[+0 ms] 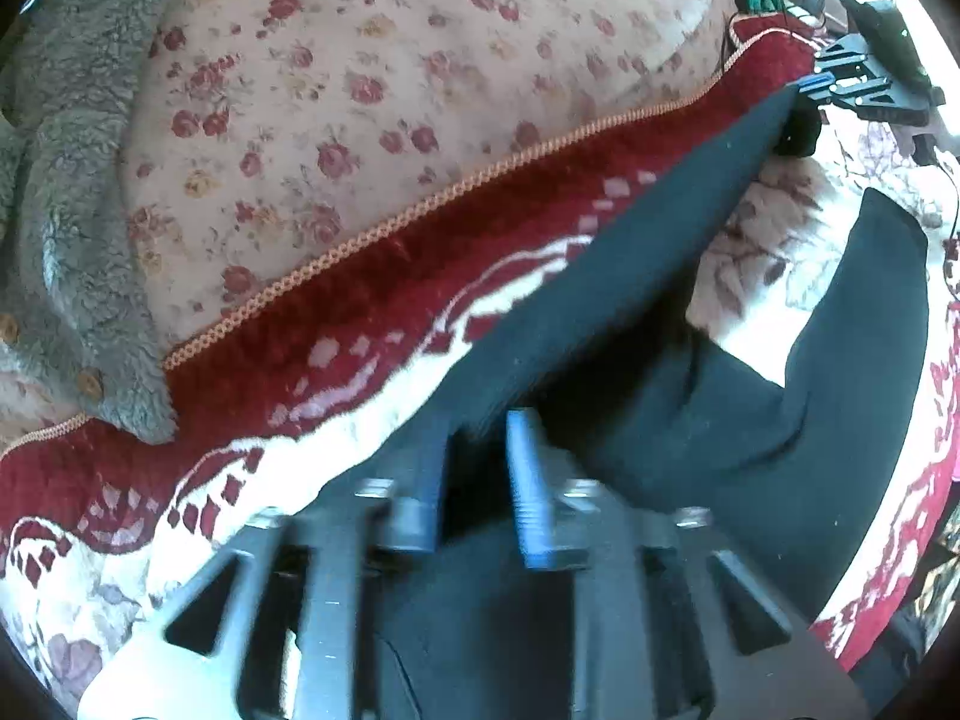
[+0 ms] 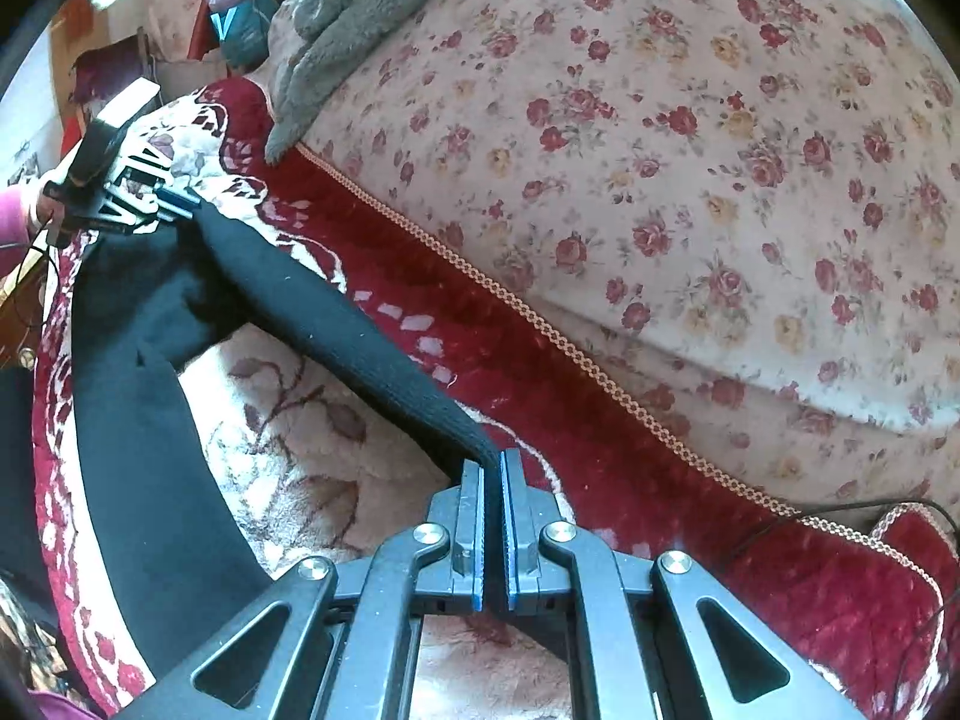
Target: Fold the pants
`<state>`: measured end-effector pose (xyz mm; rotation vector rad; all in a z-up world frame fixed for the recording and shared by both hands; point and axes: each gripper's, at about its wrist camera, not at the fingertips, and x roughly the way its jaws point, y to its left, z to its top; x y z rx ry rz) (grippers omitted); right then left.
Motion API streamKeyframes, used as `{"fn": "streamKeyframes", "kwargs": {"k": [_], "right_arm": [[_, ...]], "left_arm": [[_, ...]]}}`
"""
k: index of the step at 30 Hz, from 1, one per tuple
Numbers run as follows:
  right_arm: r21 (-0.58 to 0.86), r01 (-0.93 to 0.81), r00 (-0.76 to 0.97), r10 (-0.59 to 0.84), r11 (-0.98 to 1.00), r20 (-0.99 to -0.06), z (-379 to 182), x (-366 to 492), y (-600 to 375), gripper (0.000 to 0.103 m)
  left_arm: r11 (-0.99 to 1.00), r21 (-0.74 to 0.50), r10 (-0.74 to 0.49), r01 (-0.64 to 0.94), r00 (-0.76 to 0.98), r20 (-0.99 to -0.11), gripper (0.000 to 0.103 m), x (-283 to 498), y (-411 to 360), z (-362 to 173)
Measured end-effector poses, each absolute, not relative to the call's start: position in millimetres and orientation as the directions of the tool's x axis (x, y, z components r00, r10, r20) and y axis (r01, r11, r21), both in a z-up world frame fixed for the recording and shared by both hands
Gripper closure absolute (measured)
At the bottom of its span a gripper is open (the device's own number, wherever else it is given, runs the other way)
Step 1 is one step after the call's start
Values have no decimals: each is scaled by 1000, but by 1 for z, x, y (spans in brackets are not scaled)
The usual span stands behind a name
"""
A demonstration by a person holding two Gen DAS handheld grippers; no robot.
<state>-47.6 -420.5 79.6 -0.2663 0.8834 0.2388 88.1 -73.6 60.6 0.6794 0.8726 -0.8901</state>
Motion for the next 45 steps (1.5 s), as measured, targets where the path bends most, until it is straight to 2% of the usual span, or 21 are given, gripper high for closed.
{"fn": "streamKeyframes", "kwargs": {"k": [2, 7, 8, 11, 15, 21, 24, 27, 35, 38, 40, 42, 45], "right_arm": [[-128, -311, 612, 96, 942, -785, 81, -45, -422, 99], [-137, -302, 619, 85, 943, -781, 86, -40, -423, 99], [-139, -300, 620, 82, 944, -781, 86, -39, -423, 99], [-144, -279, 623, 65, 949, -780, 91, -41, -424, 99], [-174, -280, 638, 47, 944, -769, 107, -60, -414, 99], [-191, -269, 685, 48, 944, -727, 147, -121, -391, 99], [-228, -270, 683, 19, 936, -730, 136, -155, -373, 99], [-200, -265, 659, 26, 943, -752, 105, -185, -361, 99], [-34, -245, 613, 127, 969, -780, 35, -228, -344, 99], [74, -207, 564, 181, 975, -806, 22, -232, -355, 96], [180, -146, 578, 231, 973, -783, 25, -250, -375, 95], [226, -80, 603, 228, 971, -764, 29, -267, -393, 93], [382, 85, 681, 226, 920, -697, 36, -296, -438, 92]], "left_arm": [[464, 174, -365, 868, 367, -856, 36, 88, -78, 58], [449, 273, -290, 851, 428, -856, 36, 94, -98, 38], [451, 292, -276, 843, 443, -853, 39, 96, -101, 35], [475, 307, -247, 824, 461, -852, 81, 100, -105, 32], [485, 305, -293, 820, 480, -827, 87, 85, -95, 53], [487, 287, -394, 825, 501, -771, 88, 37, -59, 97], [492, 284, -412, 823, 507, -757, 88, 10, -43, 104], [479, 298, -407, 826, 510, -758, 88, -26, -28, 96], [563, 233, -336, 793, 477, -812, 88, -60, 3, 48], [603, 199, -334, 772, 471, -817, 88, -67, 9, 40], [624, 177, -341, 761, 469, -814, 88, -71, 14, 40], [662, 123, -360, 740, 457, -813, 88, -70, 24, 46], [711, 64, -379, 700, 459, -804, 87, -68, 33, 57]]}}
